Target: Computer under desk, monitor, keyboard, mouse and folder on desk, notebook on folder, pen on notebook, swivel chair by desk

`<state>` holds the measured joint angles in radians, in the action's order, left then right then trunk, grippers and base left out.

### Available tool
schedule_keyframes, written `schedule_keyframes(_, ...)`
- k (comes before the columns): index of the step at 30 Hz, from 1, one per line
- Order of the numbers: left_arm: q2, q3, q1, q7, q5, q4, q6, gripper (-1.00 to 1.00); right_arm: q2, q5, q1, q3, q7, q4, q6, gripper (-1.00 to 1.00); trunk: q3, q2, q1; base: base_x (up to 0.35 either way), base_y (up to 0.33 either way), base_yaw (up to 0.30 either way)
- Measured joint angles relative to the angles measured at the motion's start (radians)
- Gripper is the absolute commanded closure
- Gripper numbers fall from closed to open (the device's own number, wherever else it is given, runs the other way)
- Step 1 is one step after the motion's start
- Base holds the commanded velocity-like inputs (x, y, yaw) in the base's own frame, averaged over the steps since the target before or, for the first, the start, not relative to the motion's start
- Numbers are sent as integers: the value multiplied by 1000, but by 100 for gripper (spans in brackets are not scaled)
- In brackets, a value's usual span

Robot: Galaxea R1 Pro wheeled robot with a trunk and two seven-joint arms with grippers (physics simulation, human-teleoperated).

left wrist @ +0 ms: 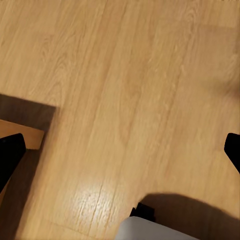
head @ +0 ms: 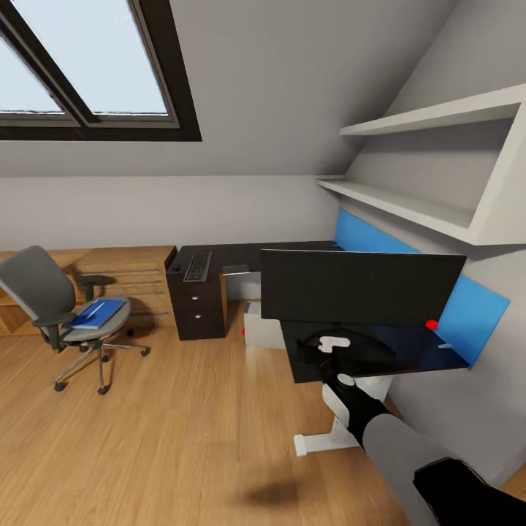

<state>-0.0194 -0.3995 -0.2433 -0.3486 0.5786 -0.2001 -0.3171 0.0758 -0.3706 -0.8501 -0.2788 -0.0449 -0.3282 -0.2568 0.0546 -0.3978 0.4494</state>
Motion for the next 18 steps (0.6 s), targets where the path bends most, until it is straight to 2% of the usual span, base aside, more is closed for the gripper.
schedule_keyframes(1,0,0,0,0,0,0,0,-100,16,2,-1,-7,-27,-12,11,-100,0,0,0,3,0,0)
schedule_keyframes(6,0,0,0,0,0,0,0,-100,40,9,-1,-18,-102,-57,97,-100,0,0,0,138,0,0)
schedule_keyframes(10,0,-1,0,1,-1,0,0,-100,50,11,-1,-24,-119,-75,134,-100,0,0,0,194,0,0)
schedule_keyframes(18,2,-5,0,1,-2,0,0,-100,55,13,-1,-21,-125,-81,151,-100,0,0,0,66,16,0)
